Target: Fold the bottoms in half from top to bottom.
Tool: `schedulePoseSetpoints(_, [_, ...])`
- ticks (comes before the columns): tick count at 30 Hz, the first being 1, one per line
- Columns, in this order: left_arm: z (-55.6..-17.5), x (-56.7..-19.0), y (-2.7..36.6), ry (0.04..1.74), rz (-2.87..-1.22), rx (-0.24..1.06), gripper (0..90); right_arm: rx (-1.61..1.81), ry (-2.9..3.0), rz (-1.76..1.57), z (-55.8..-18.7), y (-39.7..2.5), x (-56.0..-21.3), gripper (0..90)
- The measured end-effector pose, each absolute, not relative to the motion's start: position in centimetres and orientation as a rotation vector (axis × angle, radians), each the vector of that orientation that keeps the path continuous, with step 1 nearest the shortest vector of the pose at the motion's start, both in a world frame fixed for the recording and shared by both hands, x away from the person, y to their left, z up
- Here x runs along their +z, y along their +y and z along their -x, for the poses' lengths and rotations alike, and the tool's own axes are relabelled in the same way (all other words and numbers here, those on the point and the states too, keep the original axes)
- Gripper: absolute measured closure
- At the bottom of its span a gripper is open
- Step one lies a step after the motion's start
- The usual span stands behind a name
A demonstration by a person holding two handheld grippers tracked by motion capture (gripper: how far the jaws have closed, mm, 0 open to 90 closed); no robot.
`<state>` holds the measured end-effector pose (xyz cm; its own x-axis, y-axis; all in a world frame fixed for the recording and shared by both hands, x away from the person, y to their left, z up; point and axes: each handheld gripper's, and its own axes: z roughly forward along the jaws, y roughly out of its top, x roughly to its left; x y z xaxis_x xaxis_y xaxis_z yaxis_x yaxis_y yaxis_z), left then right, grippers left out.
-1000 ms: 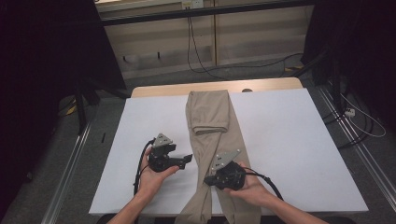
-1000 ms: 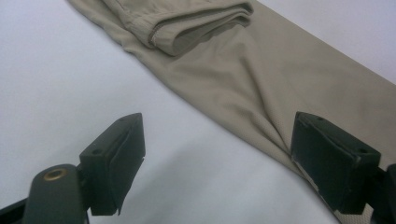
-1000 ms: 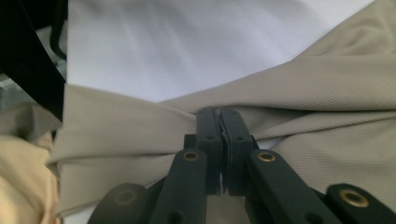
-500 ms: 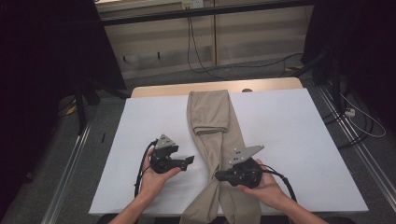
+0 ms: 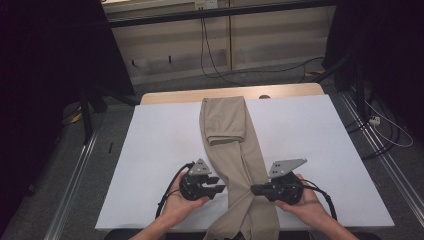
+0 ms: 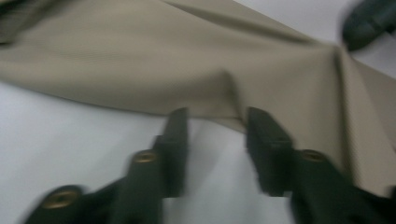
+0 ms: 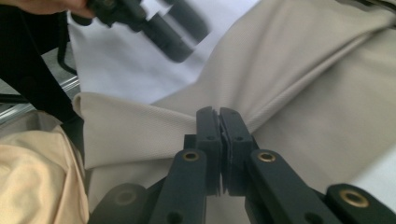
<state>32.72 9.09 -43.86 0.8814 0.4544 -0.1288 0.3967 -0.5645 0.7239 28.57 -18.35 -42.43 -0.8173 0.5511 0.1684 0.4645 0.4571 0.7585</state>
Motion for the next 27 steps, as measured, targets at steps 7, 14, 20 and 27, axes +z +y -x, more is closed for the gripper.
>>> schedulePoseSetpoints(7, [-31.5, -44.3, 6.9, 0.498, -2.273, 0.059, 76.2, 1.185, 2.6, -0.944, -28.3, -20.1, -43.3, 87.8])
schedulePoseSetpoints(14, [-30.8, -44.7, 5.7, 0.39, -2.311, 0.066, 66.2, 1.057, 2.652, -0.969, -28.1, -20.9, -44.5, 90.0])
schedulePoseSetpoints(20, [-29.8, -44.7, 4.7, 0.332, -2.342, 0.071, 90.0, 1.212, 2.591, -0.969, -28.2, -20.3, -43.7, 74.6])
schedulePoseSetpoints(27, [-28.3, -44.0, 5.5, 0.392, -2.374, 0.038, 90.0, 1.138, 2.682, -0.88, -28.1, -18.0, -44.5, 76.0])
